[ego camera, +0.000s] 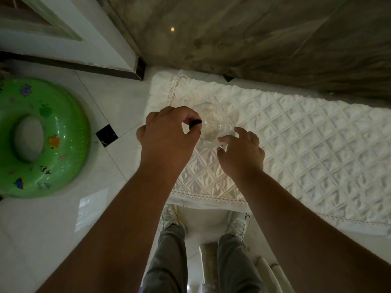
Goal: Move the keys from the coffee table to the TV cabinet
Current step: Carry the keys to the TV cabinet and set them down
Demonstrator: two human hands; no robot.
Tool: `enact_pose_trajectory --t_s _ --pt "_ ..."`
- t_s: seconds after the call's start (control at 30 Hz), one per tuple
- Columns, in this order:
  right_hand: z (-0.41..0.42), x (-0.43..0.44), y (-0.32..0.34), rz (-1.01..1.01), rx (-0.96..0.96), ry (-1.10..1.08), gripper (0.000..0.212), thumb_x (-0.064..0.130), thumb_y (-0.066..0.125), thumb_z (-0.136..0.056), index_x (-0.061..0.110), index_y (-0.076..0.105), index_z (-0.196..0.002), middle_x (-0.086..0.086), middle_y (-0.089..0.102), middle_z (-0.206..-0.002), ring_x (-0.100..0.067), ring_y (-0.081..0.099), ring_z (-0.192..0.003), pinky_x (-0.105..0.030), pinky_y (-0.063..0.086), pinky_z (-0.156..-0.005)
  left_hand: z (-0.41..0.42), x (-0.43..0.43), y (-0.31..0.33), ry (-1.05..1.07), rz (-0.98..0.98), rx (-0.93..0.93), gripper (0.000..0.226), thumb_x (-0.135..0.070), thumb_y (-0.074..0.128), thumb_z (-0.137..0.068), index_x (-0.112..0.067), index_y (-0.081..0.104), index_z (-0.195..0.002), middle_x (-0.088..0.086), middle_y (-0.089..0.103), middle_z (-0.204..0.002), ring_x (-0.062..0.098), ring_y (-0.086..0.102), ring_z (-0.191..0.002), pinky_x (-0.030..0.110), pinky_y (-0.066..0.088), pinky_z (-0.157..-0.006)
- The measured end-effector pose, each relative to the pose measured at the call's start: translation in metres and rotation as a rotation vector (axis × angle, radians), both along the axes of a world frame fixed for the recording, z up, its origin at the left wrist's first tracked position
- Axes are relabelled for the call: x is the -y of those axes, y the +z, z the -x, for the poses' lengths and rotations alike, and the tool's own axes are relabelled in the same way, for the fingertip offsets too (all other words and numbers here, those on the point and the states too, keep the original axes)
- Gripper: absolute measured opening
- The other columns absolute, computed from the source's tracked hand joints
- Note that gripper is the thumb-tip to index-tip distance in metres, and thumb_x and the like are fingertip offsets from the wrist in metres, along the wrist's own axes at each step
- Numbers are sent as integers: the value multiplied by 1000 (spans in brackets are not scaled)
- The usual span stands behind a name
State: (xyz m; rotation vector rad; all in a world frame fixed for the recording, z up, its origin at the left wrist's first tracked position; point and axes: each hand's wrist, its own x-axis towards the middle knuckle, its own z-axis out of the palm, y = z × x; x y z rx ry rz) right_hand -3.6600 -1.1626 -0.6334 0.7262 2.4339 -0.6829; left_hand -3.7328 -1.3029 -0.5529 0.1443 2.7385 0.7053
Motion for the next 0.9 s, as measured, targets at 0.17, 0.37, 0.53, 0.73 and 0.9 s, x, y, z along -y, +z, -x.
enact_pose_trajectory --t_s 0.17,0.37,0.53,0.73,0.9 --pt "-6 5 -3 -45 8 64 49 36 57 -93 38 50 -141 4 34 -157 -28 18 -147 -52 25 -114 -1 0 -8 -6 21 -1 8 -43 61 -89 -42 65 -96 -22 62 -101 3 40 -101 37 28 -88" --pt "-4 7 -6 -127 -70 90 43 28 54 -93 35 56 -135 7 59 -130 -25 42 -128 -44 33 -104 -2 -2 -15 -2 15 2 8 -44 61 -88 -43 65 -95 -23 62 -99 3 41 -101 37 30 -88" --pt "3 7 -7 -140 -103 63 37 27 52 -92 33 65 -126 8 67 -118 -23 47 -121 -42 32 -102 -3 -2 -18 -9 18 0 8 -44 61 -87 -43 65 -95 -22 62 -99 5 43 -102 38 31 -89" --pt "8 10 -8 -86 -146 30 39 28 54 -93 32 61 -131 9 64 -128 -20 42 -131 -42 27 -107 -4 0 -25 -1 15 0 8 -43 62 -88 -42 65 -96 -22 61 -99 6 44 -104 38 30 -89" --pt "0 13 -13 -90 -11 164 45 36 52 -93 34 54 -137 13 47 -148 -23 25 -144 -50 15 -117 -6 4 -33 0 20 -3 8 -44 61 -88 -43 64 -95 -22 61 -98 6 44 -101 37 28 -87"
